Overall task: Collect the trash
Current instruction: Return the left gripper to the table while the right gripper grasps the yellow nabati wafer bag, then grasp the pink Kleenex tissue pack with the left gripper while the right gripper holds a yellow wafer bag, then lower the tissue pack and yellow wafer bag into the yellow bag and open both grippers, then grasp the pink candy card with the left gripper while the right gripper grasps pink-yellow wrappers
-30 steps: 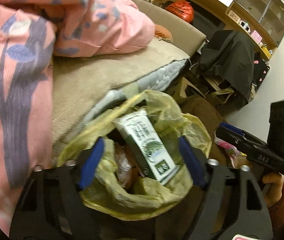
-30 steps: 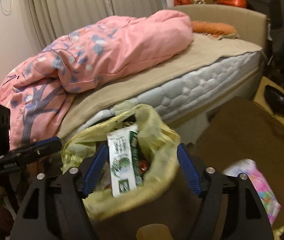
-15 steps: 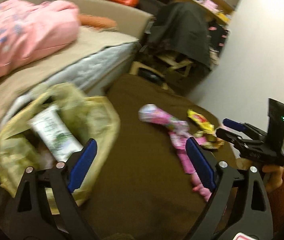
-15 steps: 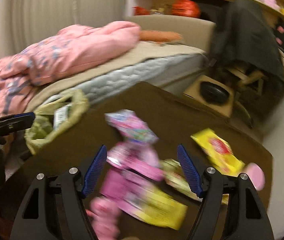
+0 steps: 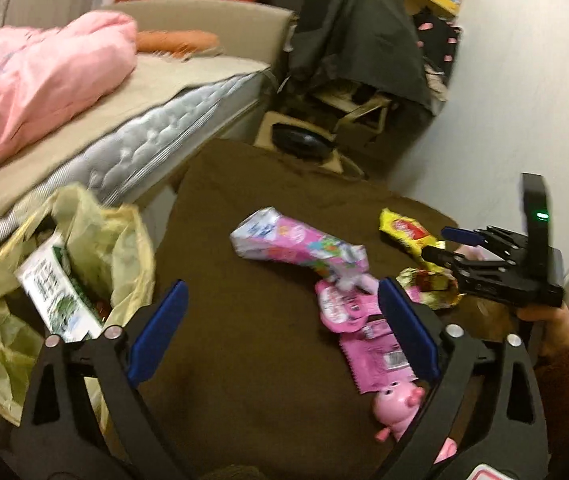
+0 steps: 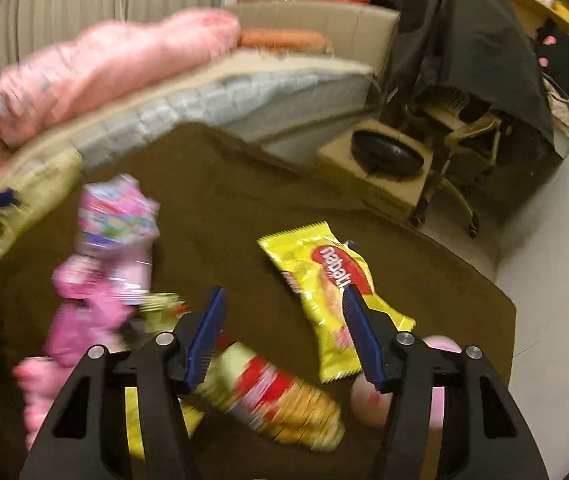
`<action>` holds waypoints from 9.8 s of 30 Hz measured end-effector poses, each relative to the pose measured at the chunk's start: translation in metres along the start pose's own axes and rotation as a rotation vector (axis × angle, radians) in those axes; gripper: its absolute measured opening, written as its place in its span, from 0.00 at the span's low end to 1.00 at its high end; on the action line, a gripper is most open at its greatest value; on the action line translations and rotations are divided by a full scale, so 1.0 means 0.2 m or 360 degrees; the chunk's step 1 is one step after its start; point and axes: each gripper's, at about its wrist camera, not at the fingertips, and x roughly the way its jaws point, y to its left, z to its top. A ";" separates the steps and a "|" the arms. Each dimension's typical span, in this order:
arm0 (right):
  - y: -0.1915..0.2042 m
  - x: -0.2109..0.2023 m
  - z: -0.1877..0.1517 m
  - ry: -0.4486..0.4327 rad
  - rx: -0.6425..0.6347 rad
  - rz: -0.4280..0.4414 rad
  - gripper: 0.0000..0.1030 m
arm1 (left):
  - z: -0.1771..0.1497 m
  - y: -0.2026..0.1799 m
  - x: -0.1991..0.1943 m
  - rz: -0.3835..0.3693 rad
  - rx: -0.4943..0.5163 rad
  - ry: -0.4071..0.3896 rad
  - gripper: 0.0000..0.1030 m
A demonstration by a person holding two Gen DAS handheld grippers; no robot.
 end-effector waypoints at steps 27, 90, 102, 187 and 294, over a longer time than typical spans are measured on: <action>0.11 -0.64 -0.31 -0.0266 0.0050 0.0107 0.12 | -0.09 0.01 0.04 -0.0156 -0.0034 0.0119 0.79; 0.12 -0.54 -0.69 -0.0154 0.0250 0.0370 0.29 | -0.08 0.06 -0.03 -0.0122 -0.0107 0.0106 0.54; 0.14 -0.48 -0.72 -0.0154 0.0310 0.0403 0.29 | 0.00 -0.16 0.31 0.0156 0.0175 0.0272 0.70; 1.50 0.18 0.56 -0.0018 -0.0323 0.0851 0.33 | -0.23 1.06 -0.24 0.0066 -0.0341 0.0135 0.39; 0.32 -0.29 -0.47 -0.0005 0.0130 0.0617 0.35 | -0.07 0.01 0.14 -0.0264 -0.0063 0.0295 0.51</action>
